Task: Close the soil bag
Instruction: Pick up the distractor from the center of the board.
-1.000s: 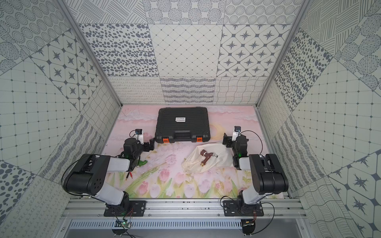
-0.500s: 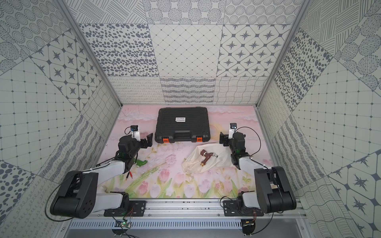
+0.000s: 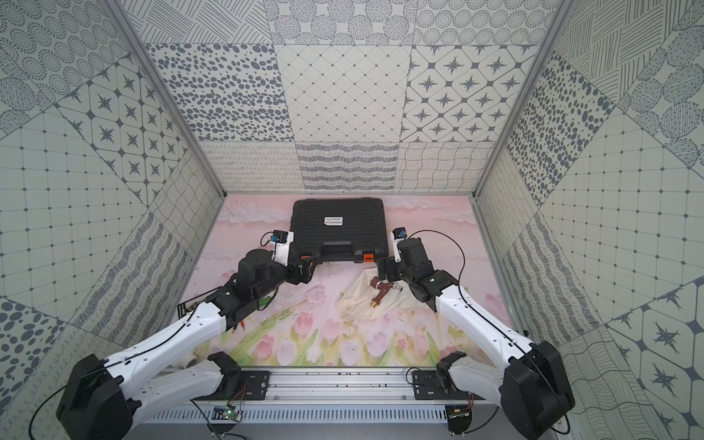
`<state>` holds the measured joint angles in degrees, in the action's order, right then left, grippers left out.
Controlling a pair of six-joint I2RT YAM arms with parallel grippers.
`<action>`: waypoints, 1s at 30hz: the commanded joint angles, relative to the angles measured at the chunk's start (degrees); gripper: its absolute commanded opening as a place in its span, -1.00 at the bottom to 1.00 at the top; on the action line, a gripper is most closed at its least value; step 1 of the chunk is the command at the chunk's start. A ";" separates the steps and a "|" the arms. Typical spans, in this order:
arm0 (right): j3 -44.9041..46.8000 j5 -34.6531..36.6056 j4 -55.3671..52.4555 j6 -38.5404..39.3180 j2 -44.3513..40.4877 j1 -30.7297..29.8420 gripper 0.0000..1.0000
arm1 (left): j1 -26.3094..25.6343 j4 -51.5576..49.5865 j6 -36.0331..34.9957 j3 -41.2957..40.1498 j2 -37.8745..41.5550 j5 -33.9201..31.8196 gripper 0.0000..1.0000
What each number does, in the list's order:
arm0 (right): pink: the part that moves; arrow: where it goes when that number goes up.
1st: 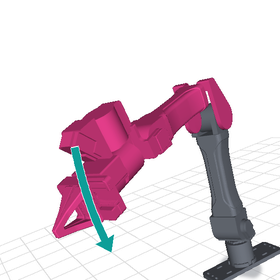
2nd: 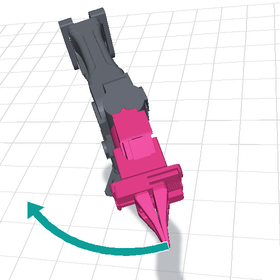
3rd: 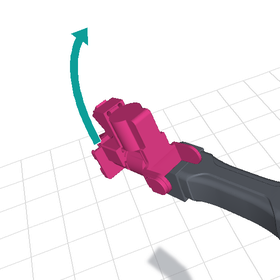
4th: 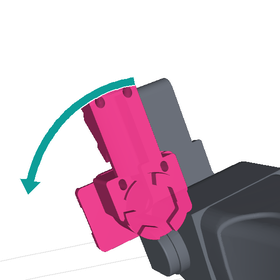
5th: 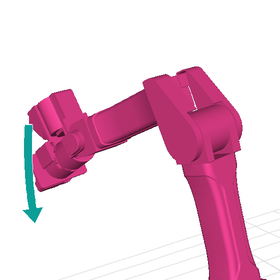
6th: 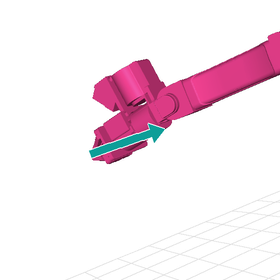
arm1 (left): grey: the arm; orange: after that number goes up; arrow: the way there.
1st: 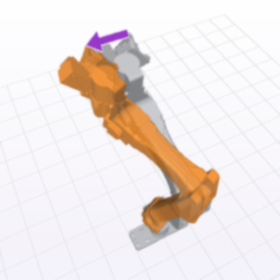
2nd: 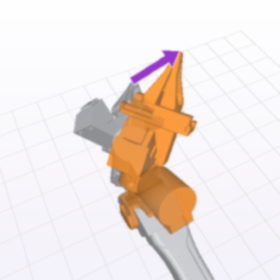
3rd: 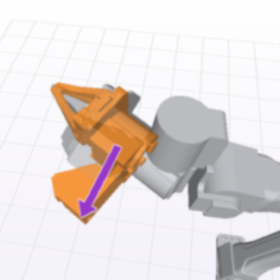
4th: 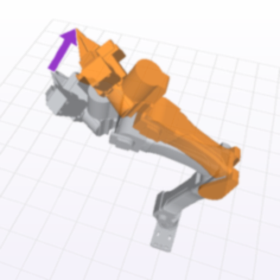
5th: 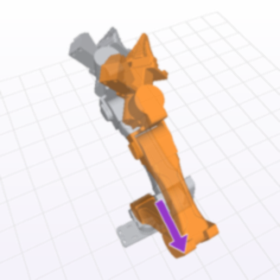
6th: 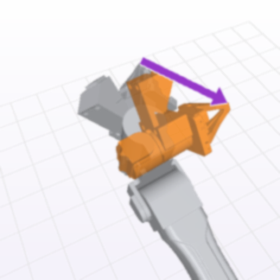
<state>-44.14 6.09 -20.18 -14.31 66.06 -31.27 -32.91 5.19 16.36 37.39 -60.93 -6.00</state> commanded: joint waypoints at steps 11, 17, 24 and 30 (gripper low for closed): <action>-1.65 10.25 -11.63 -14.71 11.93 -13.31 0.45 | -14.52 -9.37 12.24 3.15 -11.34 2.98 0.97; -2.37 11.81 -11.57 -18.23 15.38 -13.94 0.20 | -14.52 -6.74 13.18 2.85 -13.21 4.53 0.98; -1.60 14.59 -6.31 -22.46 18.34 -13.93 0.14 | -14.53 -6.28 13.23 3.00 -14.51 4.75 0.97; -1.82 15.14 -1.91 -24.92 22.21 -13.84 0.14 | -14.54 -5.95 13.18 2.78 -14.73 4.66 0.98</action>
<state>-45.28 19.81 -26.55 -36.60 86.13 -44.99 -46.83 -2.94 28.75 39.66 -75.35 -2.79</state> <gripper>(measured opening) 0.576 0.987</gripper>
